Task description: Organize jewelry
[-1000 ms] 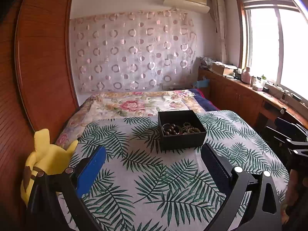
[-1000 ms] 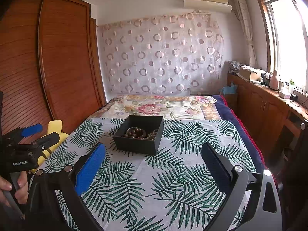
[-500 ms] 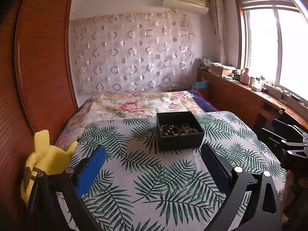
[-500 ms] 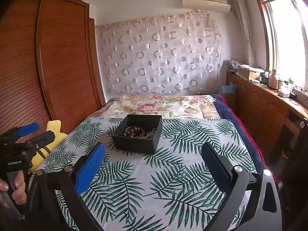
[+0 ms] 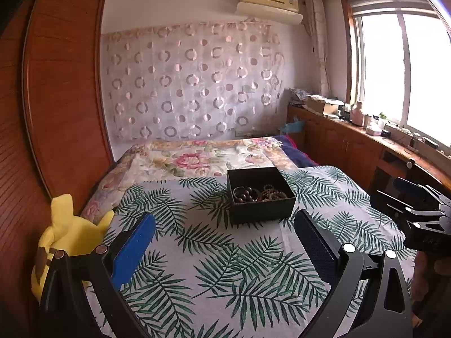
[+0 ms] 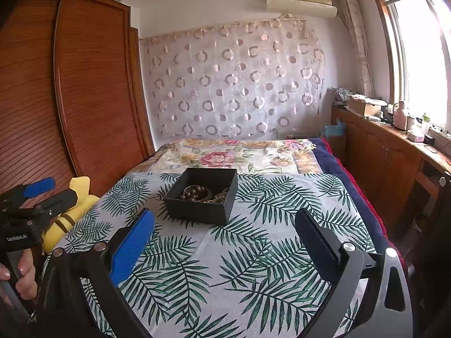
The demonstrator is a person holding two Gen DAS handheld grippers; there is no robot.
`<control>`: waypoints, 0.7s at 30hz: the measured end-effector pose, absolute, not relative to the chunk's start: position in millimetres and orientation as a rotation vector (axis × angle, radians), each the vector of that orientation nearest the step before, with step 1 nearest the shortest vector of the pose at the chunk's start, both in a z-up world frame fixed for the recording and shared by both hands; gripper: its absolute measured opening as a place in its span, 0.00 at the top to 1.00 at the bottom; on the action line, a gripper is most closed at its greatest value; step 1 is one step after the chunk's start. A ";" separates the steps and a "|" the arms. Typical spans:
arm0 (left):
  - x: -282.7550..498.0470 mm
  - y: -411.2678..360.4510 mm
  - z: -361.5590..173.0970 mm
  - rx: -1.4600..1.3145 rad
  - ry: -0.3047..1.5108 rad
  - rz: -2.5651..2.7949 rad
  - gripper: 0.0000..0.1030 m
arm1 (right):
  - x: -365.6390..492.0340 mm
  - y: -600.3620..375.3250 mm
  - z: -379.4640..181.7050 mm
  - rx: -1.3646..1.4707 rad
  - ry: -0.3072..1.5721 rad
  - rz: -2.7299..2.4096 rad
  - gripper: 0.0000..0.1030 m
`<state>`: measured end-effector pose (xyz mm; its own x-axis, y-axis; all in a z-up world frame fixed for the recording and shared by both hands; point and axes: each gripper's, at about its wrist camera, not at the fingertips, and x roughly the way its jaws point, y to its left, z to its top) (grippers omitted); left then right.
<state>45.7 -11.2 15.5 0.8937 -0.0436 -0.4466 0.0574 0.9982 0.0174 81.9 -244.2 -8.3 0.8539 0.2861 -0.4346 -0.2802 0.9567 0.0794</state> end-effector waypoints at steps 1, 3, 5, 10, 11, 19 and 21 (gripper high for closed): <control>45.5 -11.2 15.0 0.030 0.461 -0.052 0.08 | 82.0 -243.8 -8.9 0.014 0.459 0.298 0.02; 45.2 -11.8 15.5 0.030 0.461 -0.053 0.08 | 81.9 -243.8 -8.9 0.013 0.459 0.298 0.02; 45.2 -12.2 16.2 0.030 0.459 -0.053 0.08 | 81.8 -244.1 -8.6 0.013 0.459 0.298 0.02; 44.0 -12.8 15.9 0.030 0.459 -0.053 0.07 | 81.7 -244.1 -8.5 0.013 0.458 0.297 0.02; 43.9 -13.1 16.7 0.030 0.459 -0.053 0.07 | 81.7 -244.0 -8.7 0.014 0.458 0.298 0.02; 43.9 -13.0 16.3 0.029 0.459 -0.054 0.08 | 81.8 -244.0 -9.6 0.015 0.460 0.298 0.02; 43.8 -13.1 15.8 0.029 0.460 -0.055 0.08 | 81.6 -244.2 -9.3 0.014 0.459 0.299 0.02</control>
<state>43.8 -13.1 15.8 0.8946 -0.0461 -0.4444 0.0593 0.9981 0.0159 81.6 -244.2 -9.3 0.8537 0.2868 -0.4346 -0.2807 0.9565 0.0798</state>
